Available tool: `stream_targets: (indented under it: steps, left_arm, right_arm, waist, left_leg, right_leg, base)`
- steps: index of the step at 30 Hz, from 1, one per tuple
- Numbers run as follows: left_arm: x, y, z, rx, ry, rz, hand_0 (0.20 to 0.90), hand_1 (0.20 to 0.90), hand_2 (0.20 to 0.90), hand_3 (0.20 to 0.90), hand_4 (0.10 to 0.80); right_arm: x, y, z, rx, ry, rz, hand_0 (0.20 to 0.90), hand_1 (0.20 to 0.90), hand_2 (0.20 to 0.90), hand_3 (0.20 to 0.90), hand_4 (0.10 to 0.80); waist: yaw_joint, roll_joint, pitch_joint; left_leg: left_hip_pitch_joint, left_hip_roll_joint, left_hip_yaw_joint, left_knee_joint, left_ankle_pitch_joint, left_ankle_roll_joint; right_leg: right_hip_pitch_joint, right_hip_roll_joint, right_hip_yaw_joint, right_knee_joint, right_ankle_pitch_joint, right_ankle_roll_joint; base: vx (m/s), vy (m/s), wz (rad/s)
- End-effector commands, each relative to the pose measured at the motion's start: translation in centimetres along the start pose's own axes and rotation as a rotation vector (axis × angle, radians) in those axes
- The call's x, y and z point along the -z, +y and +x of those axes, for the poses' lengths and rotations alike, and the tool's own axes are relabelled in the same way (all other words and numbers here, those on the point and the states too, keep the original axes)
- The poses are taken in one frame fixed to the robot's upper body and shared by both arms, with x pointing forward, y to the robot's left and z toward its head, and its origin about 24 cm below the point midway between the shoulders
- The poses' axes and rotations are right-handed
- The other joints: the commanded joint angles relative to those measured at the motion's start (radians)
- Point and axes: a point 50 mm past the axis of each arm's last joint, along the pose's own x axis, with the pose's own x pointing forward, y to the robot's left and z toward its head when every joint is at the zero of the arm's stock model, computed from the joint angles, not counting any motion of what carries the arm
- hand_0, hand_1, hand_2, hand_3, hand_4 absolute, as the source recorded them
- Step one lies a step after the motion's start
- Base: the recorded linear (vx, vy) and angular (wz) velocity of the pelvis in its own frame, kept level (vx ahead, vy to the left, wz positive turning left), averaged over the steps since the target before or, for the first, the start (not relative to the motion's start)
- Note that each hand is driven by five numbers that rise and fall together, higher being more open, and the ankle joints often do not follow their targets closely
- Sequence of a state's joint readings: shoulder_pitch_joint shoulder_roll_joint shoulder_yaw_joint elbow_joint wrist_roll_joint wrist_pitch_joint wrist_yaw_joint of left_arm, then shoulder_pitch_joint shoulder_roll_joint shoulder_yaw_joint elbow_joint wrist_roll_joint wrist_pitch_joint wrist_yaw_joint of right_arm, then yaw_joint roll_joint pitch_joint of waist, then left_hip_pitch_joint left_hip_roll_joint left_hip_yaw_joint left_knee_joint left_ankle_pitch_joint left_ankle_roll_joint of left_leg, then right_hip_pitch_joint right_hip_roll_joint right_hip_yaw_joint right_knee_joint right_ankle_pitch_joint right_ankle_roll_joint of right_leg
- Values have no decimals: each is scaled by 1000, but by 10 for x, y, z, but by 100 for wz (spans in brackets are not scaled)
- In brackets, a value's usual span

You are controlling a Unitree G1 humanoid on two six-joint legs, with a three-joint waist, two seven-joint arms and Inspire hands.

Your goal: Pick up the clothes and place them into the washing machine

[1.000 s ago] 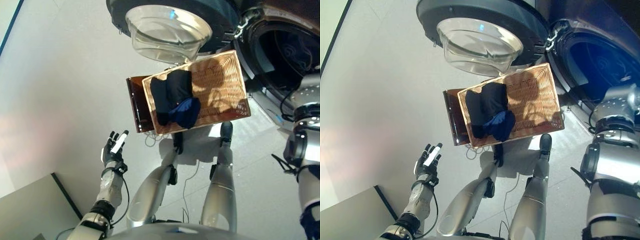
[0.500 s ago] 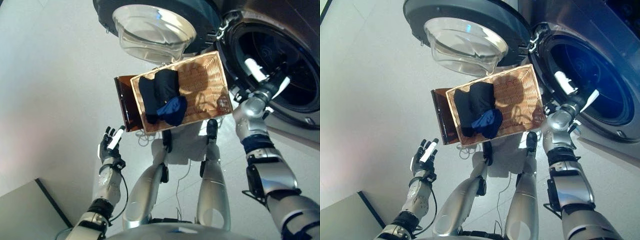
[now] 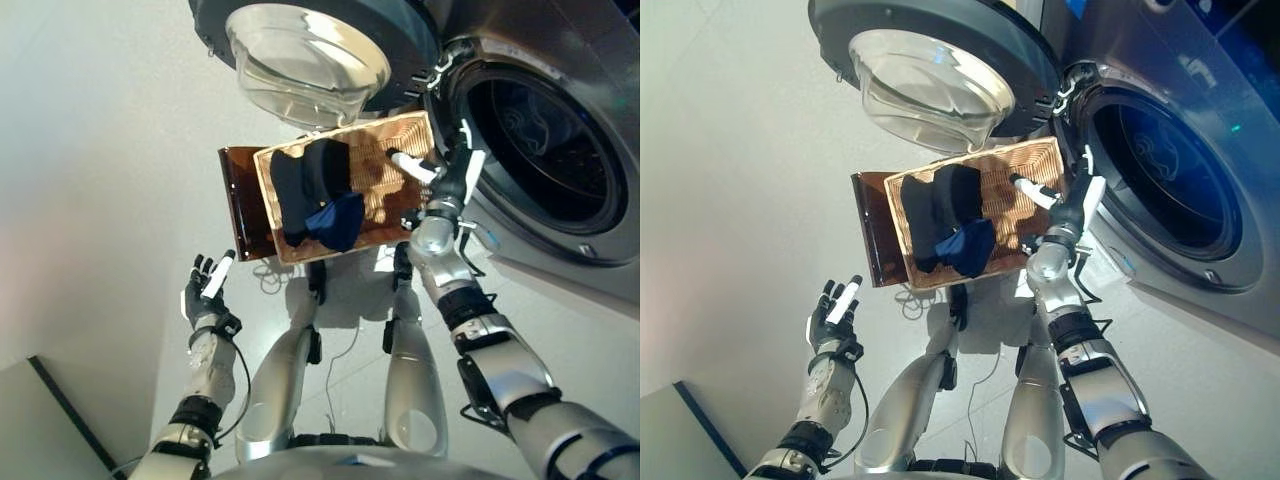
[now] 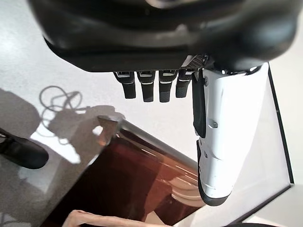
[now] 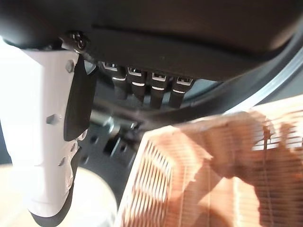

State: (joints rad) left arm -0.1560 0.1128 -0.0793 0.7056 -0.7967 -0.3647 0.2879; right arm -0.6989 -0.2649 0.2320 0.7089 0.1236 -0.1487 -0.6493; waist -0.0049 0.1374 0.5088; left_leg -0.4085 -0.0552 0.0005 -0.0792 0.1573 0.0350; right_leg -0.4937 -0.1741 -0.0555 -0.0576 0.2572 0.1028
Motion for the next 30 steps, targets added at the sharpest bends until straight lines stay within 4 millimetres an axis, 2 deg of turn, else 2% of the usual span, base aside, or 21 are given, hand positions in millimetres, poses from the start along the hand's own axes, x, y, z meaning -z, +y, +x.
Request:
stream_targets:
  steps: [1,9,17,18,24,30]
  left_arm:
    - [-22,28,8,-93,-107,66,900,900,900,900,800]
    - [-26,29,11,-95,-117,75,900,900,900,900,800]
    - [-33,16,11,-36,-153,64,900,900,900,900,800]
    - [-35,9,11,-16,-164,49,900,900,900,900,800]
    - [-42,2,11,8,-193,25,900,900,900,900,800]
    - [-46,1,11,11,-208,19,900,900,900,900,800]
  right_arm:
    - [-32,19,-5,-105,-200,-45,900,900,900,900,800]
    - [-29,40,-12,-261,-251,-215,900,900,900,900,800]
    - [-33,53,-13,-303,-239,-215,900,900,900,900,800]
    - [-34,57,-12,-311,-232,-218,900,900,900,900,800]
    - [-33,61,-12,-332,-215,-231,900,900,900,900,800]
    - [-17,57,-9,-374,-225,-444,900,900,900,900,800]
  waist:
    - [40,-17,-48]
    - [57,-43,-52]
    - [64,-44,-36]
    - [67,-41,-33]
    - [71,-39,-18]
    - [75,-43,-11]
  left_leg:
    - [19,43,-1,9,-39,-104]
    - [31,50,-8,13,-39,-106]
    - [31,51,-19,8,-33,-110]
    - [28,51,-19,5,-32,-110]
    - [20,52,-23,1,-27,-110]
    - [13,53,-27,-6,-24,-113]
  right_leg:
    - [28,-10,-23,146,-162,19]
    - [46,-10,-37,149,-165,20]
    - [48,-11,-47,158,-172,18]
    - [45,-10,-49,158,-174,18]
    - [36,-10,-53,164,-175,18]
    - [33,-10,-60,153,-168,21]
  base:
    - [0,0,0]
    - [7,3,3]
    - [10,4,5]
    - [0,0,0]
    - [4,8,5]
    - [-1,2,4]
